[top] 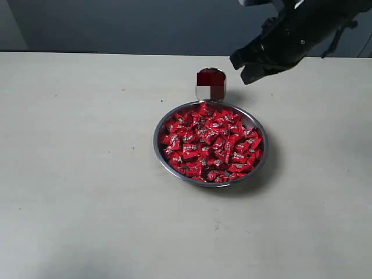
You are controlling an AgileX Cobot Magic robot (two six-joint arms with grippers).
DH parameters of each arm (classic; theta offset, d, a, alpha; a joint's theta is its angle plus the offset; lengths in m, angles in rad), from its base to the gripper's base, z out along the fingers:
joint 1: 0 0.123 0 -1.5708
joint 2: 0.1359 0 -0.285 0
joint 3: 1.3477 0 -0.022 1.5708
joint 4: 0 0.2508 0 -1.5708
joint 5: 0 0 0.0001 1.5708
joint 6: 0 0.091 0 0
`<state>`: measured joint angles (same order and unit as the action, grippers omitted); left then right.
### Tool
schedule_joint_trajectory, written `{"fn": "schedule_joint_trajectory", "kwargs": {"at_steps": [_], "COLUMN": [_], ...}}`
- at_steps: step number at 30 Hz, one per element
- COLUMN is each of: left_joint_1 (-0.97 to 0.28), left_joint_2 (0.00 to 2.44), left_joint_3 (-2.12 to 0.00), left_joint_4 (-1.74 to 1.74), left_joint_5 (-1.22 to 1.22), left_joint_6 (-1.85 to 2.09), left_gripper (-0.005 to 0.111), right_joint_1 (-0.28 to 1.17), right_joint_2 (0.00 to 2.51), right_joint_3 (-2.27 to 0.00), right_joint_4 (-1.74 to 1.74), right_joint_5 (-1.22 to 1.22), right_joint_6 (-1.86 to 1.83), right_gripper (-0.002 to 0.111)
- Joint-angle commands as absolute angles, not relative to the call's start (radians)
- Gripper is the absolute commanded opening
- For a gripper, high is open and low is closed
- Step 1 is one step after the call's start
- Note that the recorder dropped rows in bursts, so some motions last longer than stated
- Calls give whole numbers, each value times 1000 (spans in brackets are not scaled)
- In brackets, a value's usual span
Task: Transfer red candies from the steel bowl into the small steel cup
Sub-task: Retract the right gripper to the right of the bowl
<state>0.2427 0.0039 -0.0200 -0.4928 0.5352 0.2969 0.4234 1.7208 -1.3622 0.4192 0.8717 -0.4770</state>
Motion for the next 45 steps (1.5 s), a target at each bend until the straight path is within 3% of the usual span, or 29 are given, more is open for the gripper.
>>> {"fn": "schedule_joint_trajectory", "kwargs": {"at_steps": [1, 20, 45], "left_joint_1": [246, 246, 246], "left_joint_2": [0, 0, 0], "left_joint_3": [-20, -20, -20], "left_joint_4": [-493, -493, -493], "left_joint_5": [530, 530, 530], "left_joint_6": [295, 295, 295], "left_gripper": [0, 0, 0], "right_joint_1": [419, 419, 419], "right_joint_2": [1584, 1336, 1303], "right_joint_3": [-1213, -1000, -922], "right_joint_4": [430, 479, 517], "right_joint_5": [800, 765, 737], "right_joint_6": [-475, -475, -476], "right_gripper": [0, 0, 0]}}
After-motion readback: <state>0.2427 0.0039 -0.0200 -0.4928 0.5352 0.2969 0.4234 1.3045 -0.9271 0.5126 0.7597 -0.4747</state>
